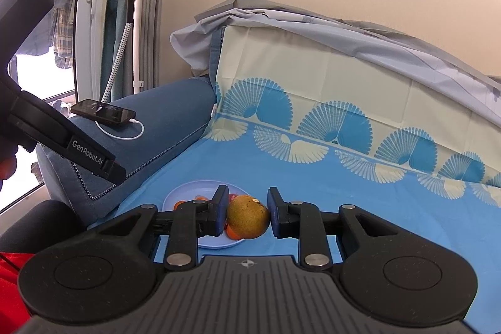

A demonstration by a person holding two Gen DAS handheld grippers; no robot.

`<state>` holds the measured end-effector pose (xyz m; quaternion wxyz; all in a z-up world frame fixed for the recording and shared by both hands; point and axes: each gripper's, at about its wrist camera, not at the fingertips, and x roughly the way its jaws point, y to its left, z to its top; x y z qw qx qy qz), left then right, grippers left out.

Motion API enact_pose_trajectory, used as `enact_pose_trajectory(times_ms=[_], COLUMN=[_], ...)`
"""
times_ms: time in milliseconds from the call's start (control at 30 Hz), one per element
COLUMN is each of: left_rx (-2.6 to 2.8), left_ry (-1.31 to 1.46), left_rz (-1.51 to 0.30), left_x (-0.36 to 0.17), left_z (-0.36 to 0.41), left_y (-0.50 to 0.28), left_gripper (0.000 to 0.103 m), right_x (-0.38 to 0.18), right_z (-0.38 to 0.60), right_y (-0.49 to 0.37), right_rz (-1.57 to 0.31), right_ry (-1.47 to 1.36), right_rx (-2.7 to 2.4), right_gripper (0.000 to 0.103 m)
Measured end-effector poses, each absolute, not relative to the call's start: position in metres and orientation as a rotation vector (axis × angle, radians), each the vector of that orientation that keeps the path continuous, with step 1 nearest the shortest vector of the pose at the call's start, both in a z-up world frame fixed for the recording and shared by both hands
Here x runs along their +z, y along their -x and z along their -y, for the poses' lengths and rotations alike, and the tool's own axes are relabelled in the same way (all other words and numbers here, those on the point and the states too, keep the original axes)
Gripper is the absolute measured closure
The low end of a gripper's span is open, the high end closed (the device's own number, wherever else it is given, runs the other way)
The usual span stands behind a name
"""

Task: Organize fruits
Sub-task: 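Carry the red date and yellow fruit over the plate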

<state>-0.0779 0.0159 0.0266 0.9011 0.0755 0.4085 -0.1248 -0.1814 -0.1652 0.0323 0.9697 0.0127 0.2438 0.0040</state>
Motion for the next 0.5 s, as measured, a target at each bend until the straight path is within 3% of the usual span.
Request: enact_pose_trajectory(times_ms=[500], left_rx=[-0.264], left_ry=[-0.156], left_rz=[-0.873], left_x=[0.0195], left_z=[-0.0138], left_y=[0.0688], left_gripper=[0.069], right_x=[0.0292], right_z=[0.1696], right_y=[0.1750], right_rz=[-0.524], right_ry=[-0.030], right_rx=[0.020], right_gripper=[0.075])
